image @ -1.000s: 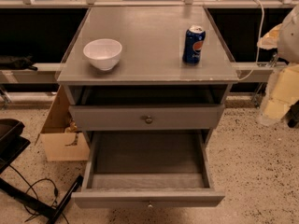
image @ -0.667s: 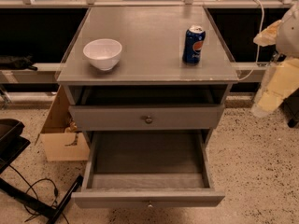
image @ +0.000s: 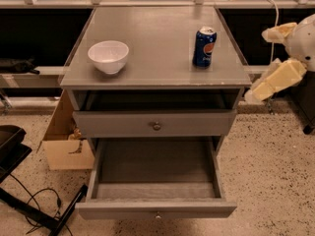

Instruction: Place pepsi can into middle drawer

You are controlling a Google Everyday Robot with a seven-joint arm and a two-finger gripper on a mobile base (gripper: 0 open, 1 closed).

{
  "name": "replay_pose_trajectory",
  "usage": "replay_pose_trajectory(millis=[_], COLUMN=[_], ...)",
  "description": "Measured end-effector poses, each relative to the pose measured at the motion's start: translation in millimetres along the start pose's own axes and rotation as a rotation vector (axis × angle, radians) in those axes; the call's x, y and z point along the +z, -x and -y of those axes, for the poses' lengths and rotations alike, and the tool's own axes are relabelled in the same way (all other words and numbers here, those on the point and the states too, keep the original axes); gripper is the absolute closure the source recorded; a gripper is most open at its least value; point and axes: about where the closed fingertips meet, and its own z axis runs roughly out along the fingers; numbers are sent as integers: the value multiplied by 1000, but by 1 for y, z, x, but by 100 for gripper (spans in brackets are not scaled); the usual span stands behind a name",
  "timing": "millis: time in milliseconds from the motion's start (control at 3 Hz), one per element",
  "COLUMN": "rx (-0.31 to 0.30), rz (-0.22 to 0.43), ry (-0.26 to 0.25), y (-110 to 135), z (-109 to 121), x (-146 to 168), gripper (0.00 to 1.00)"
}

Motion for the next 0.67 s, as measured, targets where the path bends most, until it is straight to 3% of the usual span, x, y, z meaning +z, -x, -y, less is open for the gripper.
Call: replay_pose_trajectory(millis=[333,667], rx=[-21,-40], rz=[192,319], ry=[-87,-146], y=[0,-2], z=[35,66], x=[18,34], gripper=[0,0])
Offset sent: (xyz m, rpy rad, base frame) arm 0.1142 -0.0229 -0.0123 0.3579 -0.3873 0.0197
